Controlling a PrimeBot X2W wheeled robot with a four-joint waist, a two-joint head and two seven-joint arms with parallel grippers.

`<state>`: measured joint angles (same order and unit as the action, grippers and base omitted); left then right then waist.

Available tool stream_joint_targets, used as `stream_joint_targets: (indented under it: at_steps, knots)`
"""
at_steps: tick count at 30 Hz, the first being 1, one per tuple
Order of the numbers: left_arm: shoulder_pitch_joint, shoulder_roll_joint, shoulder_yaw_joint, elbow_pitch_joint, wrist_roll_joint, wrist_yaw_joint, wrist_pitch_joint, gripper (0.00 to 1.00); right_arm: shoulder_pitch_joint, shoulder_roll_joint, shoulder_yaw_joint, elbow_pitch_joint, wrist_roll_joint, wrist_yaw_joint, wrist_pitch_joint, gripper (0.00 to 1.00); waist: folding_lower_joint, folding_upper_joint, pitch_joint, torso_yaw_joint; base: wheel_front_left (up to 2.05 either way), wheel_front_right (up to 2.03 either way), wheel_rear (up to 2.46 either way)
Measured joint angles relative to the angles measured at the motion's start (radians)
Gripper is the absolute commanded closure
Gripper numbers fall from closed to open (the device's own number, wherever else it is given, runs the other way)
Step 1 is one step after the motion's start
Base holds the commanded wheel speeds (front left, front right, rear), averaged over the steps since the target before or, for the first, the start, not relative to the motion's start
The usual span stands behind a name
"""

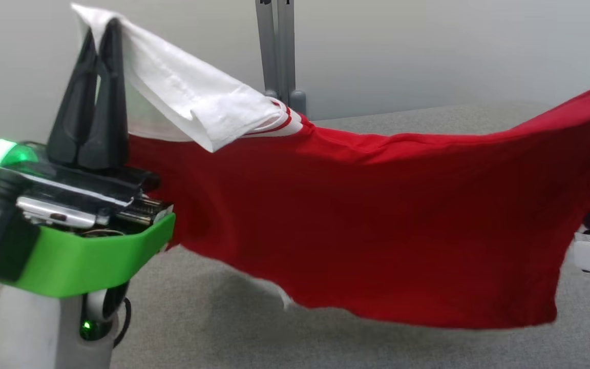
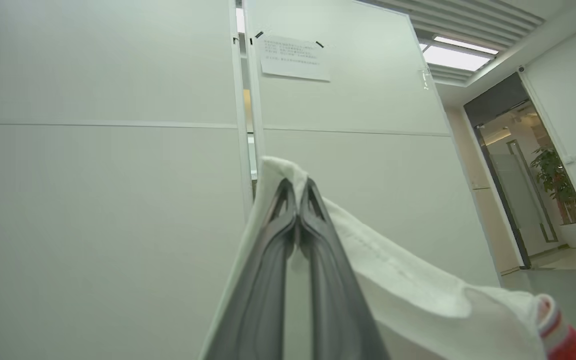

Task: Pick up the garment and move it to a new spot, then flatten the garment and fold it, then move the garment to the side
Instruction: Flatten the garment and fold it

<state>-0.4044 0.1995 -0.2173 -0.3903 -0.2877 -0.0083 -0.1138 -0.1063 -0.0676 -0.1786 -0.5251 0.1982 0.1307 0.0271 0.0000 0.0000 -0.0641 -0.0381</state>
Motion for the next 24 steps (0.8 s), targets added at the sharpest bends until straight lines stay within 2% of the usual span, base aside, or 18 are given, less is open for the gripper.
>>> stream_joint_targets:
  at_steps: [6, 12, 17, 19, 24]
  knots:
    - [-0.087, 0.051, 0.012, -0.138, 0.031, -0.009, 0.094, 1.0, 0.014, 0.005, -0.054, -0.194, -0.016, 0.0, 0.064, 1.0, 0.0, 0.0, 0.011, -0.025, 0.0, 0.0, 0.0]
    - [-0.148, 0.066, 0.018, -0.096, 0.007, -0.018, 0.158, 1.0, 0.016, 0.009, -0.057, -0.191, -0.019, 0.0, 0.091, 1.0, 0.0, 0.0, 0.06, -0.03, 0.0, 0.0, 0.0]
    - [-0.29, 0.068, 0.021, 0.062, -0.019, -0.046, 0.168, 1.0, -0.137, -0.021, 0.0, -0.01, 0.002, 0.0, 0.073, 1.0, 0.0, 0.0, 0.143, -0.031, 0.0, 0.0, 0.0]
    - [-0.375, 0.068, 0.016, 0.151, -0.02, -0.059, 0.167, 1.0, -0.252, -0.044, 0.022, 0.093, 0.002, 0.0, 0.057, 1.0, 0.0, 0.0, 0.182, -0.029, 0.0, 0.0, 0.0]
    - [-0.674, 0.069, 0.013, 0.46, 0.028, -0.071, 0.116, 1.0, -0.66, -0.077, 0.073, 0.461, -0.066, 0.0, -0.025, 1.0, 0.0, 0.0, 0.284, -0.023, 0.0, 0.0, 0.0]
